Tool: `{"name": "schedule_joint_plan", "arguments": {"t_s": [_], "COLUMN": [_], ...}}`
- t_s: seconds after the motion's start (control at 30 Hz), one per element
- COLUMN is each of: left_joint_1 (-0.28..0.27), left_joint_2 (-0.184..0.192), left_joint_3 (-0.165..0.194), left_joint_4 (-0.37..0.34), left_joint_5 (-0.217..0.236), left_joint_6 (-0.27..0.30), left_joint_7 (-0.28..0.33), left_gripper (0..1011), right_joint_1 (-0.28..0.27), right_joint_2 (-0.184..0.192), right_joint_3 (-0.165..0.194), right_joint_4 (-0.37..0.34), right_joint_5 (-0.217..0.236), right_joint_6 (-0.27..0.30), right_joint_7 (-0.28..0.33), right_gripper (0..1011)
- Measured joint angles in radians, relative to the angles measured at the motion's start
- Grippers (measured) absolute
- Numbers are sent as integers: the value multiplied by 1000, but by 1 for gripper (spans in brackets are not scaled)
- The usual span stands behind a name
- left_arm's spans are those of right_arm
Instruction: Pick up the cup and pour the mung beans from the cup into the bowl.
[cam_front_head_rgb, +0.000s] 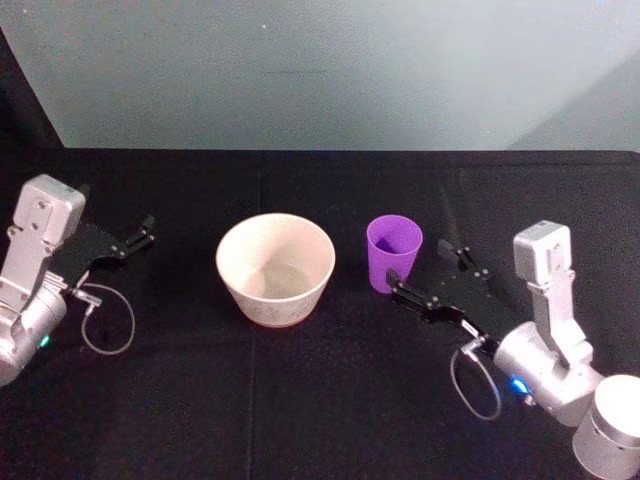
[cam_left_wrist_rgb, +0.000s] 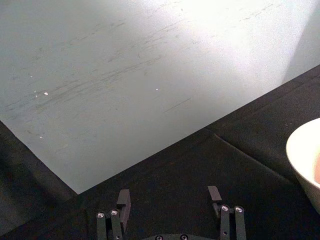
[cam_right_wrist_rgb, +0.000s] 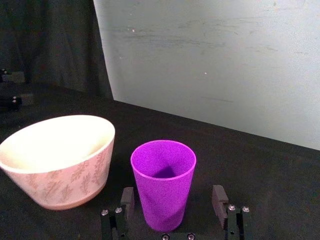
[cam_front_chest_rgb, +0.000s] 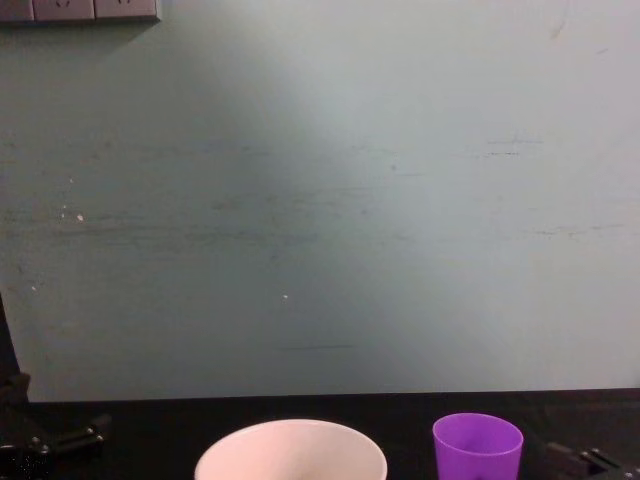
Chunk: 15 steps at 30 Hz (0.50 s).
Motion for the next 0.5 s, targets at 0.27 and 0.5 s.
{"name": "schedule_joint_plan", "arguments": {"t_s": [0.27,0.5], "left_joint_1": [0,0], "left_joint_2": [0,0], "left_joint_3": [0,0], "left_joint_4": [0,0], "left_joint_5": [0,0], "left_joint_6": [0,0], "left_joint_7": [0,0], "left_gripper": [1000,1000], "right_joint_1": [59,98], "right_joint_2": [-58,-96], "right_joint_3": [0,1], "right_joint_4": [84,140], "right_joint_5": [-7,-16], "right_joint_6": [-4,-2], "right_joint_7": [33,60], "right_gripper": [1000,1000]}}
